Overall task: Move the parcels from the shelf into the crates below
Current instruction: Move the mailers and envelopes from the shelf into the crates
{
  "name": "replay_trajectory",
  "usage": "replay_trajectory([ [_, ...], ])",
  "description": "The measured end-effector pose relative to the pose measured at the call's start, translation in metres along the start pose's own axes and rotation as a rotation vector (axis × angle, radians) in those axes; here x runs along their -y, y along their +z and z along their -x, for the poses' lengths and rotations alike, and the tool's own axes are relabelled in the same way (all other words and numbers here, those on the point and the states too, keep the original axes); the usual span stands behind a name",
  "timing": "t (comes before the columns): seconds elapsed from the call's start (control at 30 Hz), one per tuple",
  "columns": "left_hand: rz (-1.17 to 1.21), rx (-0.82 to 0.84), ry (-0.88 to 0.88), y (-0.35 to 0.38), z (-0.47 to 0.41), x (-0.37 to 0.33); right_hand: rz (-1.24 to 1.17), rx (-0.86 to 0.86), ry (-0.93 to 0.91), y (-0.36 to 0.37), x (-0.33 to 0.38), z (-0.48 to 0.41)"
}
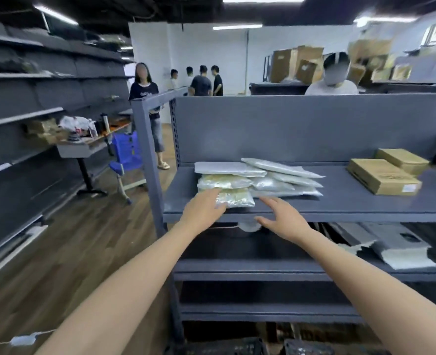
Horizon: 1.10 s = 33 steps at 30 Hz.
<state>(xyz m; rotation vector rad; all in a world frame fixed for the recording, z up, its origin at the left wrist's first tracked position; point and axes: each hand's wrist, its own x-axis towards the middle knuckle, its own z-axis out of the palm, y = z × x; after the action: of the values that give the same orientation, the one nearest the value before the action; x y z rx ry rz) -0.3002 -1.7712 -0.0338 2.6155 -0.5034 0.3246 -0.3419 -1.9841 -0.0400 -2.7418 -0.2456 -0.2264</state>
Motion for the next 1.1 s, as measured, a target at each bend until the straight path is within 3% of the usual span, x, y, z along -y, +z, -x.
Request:
replay_trajectory([
  [0.27, 0.021, -0.153, -0.048, -0.041, -0.075, 0.027, -0.050, -0.115, 0.054, -0.023, -0.006, -0.070],
  [0.53, 0.050, -0.049, -0.113, -0.023, -0.132, 0.062, 0.149, -0.208, 0.068, -0.013, -0.021, -0.140],
  [0.7, 0.029, 0.044, -0.101, -0.008, -0.152, 0.068, 0.233, -0.110, 0.218, -0.011, -0.056, -0.174],
  [0.97, -0.003, 0.111, -0.016, 0.015, -0.168, 0.068, 0.270, -0.007, 0.156, -0.003, -0.074, -0.199],
  [1.1, -0.061, 0.112, -0.032, 0.017, -0.168, 0.055, 0.180, -0.166, 0.108, 0.000, -0.072, -0.202],
])
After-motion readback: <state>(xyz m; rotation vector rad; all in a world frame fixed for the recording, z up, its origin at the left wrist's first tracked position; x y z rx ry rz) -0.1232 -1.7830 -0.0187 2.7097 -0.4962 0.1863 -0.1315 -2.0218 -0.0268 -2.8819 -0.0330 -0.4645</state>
